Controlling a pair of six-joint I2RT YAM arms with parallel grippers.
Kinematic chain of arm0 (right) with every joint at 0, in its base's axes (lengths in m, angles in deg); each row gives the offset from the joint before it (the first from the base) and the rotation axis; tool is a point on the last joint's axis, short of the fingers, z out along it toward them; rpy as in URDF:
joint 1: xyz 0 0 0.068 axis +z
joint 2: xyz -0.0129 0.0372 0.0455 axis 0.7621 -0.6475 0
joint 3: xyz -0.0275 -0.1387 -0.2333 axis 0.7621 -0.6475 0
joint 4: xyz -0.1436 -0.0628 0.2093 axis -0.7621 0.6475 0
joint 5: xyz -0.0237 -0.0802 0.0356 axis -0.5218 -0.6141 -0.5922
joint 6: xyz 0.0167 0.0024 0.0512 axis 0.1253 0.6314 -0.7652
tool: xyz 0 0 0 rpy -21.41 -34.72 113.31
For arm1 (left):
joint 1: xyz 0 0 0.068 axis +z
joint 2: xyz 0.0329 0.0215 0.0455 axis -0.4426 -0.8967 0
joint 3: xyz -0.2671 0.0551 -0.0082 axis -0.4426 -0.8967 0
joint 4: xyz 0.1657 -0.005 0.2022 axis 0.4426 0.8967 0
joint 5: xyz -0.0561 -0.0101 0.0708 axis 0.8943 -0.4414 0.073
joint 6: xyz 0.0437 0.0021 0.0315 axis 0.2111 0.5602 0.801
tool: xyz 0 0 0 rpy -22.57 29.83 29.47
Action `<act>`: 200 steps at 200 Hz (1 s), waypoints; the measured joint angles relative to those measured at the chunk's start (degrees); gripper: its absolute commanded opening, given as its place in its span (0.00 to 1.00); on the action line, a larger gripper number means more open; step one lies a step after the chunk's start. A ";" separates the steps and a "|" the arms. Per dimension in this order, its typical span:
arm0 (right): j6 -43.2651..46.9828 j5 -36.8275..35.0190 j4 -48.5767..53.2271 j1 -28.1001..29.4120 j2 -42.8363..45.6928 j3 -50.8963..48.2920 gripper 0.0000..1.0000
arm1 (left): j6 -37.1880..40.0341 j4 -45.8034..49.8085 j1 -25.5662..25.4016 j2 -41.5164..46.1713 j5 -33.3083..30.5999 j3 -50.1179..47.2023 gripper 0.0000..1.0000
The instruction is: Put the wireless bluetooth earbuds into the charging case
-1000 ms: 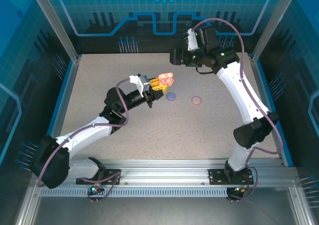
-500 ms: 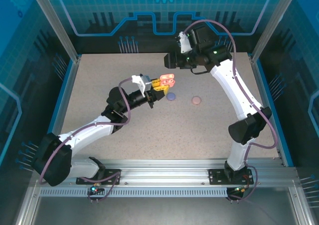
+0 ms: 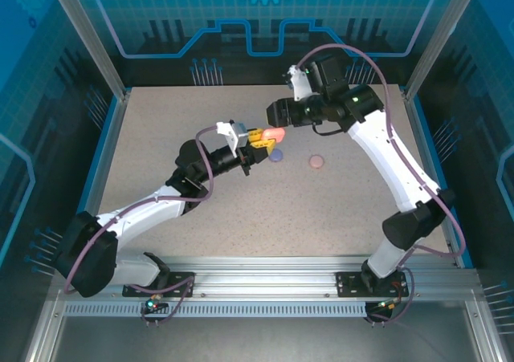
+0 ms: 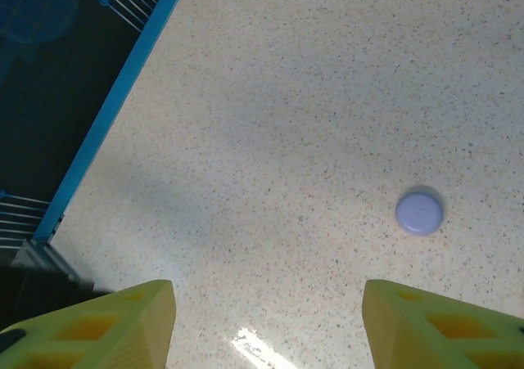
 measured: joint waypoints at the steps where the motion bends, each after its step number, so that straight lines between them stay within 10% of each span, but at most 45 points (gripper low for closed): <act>1: 0.00 0.04 0.00 0.00 0.26 -0.24 0.62 | 0.00 0.00 0.00 0.00 -0.07 0.00 0.00; 105: -9.64 -10.60 -8.61 -9.25 17.90 -18.60 0.72 | -2.25 1.88 0.00 0.11 -5.62 -0.70 0.00; 200: -17.27 -12.20 -18.56 -8.76 25.81 -51.41 0.72 | -21.24 17.22 0.02 0.20 -18.56 -10.91 0.00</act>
